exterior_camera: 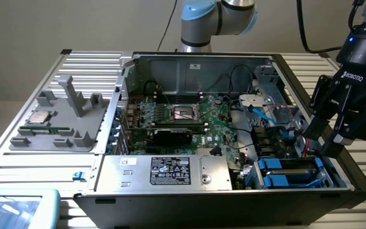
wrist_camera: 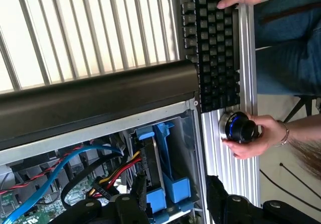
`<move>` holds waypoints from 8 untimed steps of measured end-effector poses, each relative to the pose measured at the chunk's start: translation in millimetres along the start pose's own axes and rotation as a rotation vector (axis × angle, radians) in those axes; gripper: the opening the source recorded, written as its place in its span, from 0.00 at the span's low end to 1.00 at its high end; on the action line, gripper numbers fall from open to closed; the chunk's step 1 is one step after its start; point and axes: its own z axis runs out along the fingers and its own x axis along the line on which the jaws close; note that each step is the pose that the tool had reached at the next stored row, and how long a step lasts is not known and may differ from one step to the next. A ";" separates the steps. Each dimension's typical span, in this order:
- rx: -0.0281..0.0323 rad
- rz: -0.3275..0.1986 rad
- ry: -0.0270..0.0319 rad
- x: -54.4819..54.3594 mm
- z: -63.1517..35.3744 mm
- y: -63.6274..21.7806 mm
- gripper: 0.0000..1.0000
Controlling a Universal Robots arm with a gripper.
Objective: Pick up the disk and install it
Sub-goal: 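Insert the second disk wire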
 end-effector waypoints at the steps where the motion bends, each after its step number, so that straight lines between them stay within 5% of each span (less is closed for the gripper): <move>1: -0.0001 0.000 0.0000 0.0 0.0 0.0 0.59; 8: -0.0009 -0.002 -0.0004 0.0 0.0 -0.4 0.59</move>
